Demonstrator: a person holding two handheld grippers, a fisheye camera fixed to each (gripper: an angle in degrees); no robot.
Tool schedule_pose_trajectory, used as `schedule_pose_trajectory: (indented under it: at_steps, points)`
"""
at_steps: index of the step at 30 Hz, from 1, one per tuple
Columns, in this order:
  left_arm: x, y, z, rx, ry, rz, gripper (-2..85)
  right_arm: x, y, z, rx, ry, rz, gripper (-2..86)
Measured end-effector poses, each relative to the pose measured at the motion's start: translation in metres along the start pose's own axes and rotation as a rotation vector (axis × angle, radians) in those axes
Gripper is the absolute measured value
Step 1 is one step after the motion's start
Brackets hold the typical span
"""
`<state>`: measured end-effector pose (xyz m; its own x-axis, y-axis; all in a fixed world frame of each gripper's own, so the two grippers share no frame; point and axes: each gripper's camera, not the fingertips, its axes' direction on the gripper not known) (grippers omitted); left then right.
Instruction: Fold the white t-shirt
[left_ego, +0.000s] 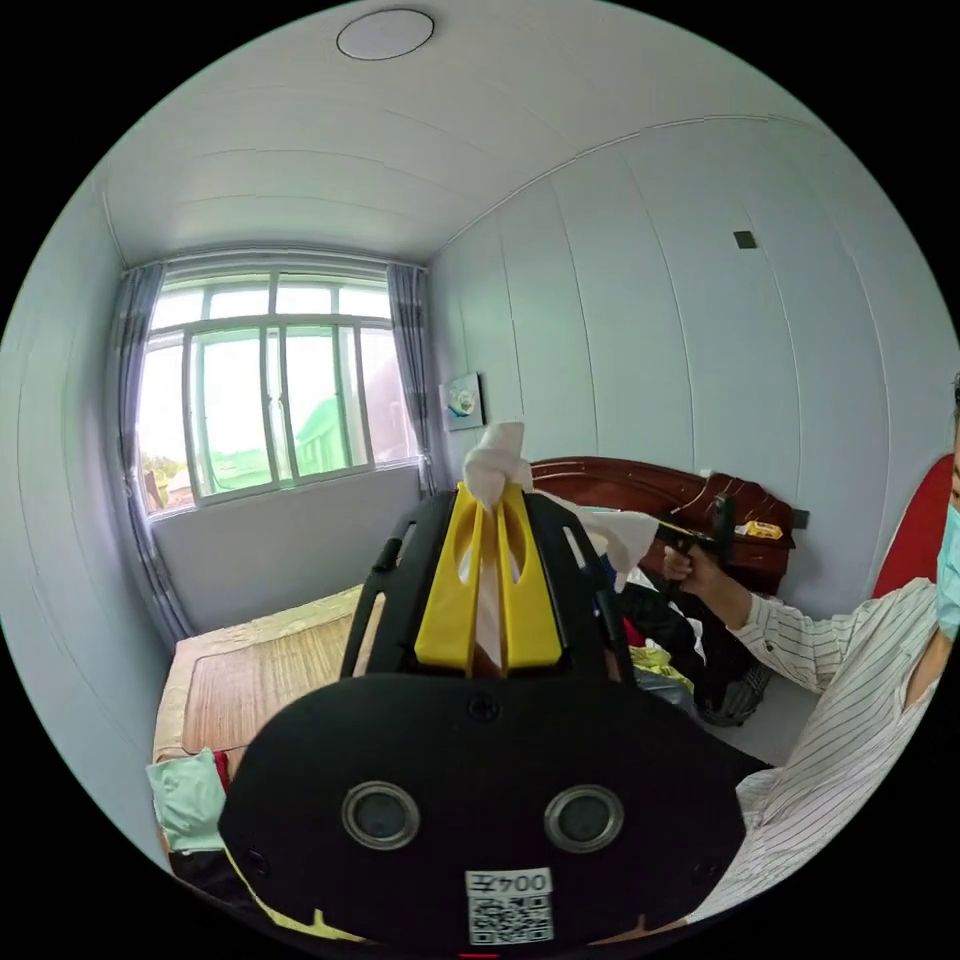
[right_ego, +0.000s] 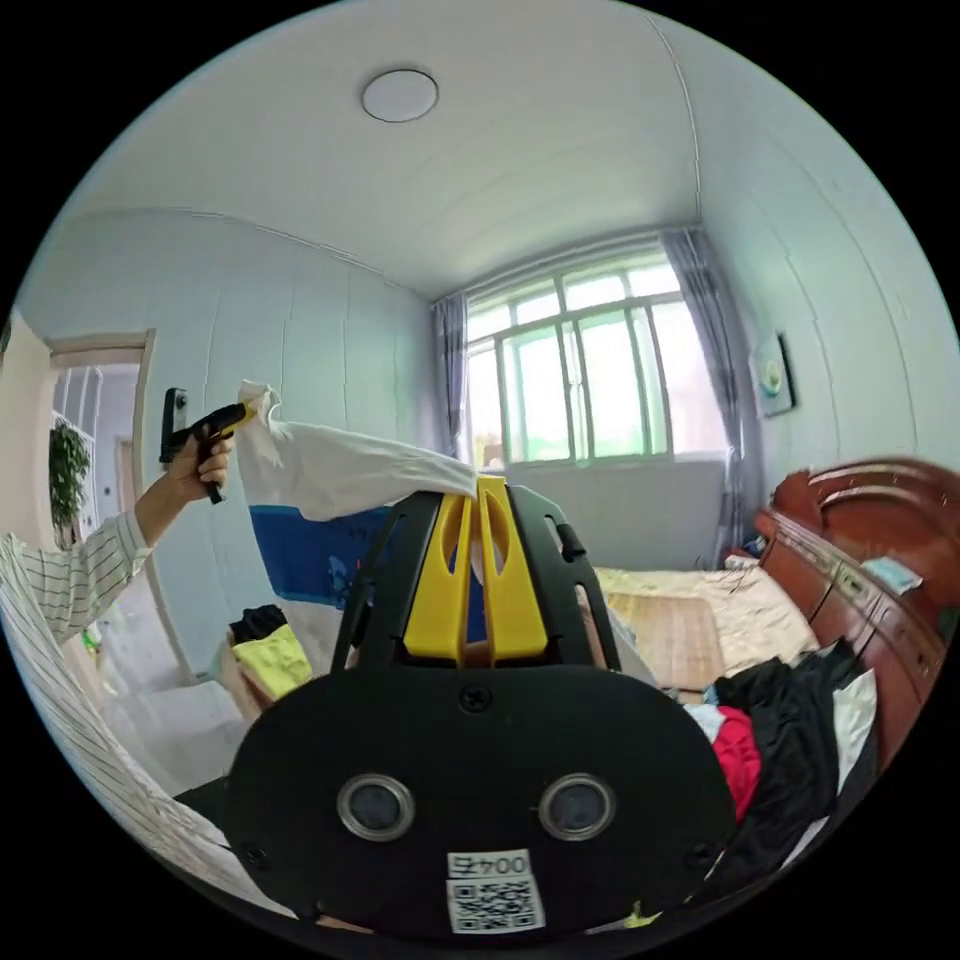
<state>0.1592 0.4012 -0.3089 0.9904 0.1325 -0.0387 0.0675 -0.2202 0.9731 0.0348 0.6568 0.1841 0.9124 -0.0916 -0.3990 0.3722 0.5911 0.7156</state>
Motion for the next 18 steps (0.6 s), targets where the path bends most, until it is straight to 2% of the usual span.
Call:
schedule_pose_trajectory:
  at_steps: [2,10,14,18]
  points:
    - [0.011,0.009,-0.047,0.078,-0.102,-0.015,4.0,-0.032,-0.021,-0.027,0.059,0.019,-0.052,-0.9]
    - [0.076,0.056,-0.201,0.3,-0.326,0.103,4.5,-0.187,-0.059,-0.129,0.221,0.125,-0.318,-0.9]
    - [0.084,0.073,-0.251,0.324,-0.398,0.106,4.6,-0.252,-0.07,-0.15,0.207,0.185,-0.401,-0.9]
    - [0.065,0.084,-0.261,0.294,-0.429,0.093,4.6,-0.29,-0.076,-0.136,0.127,0.204,-0.427,-0.9]
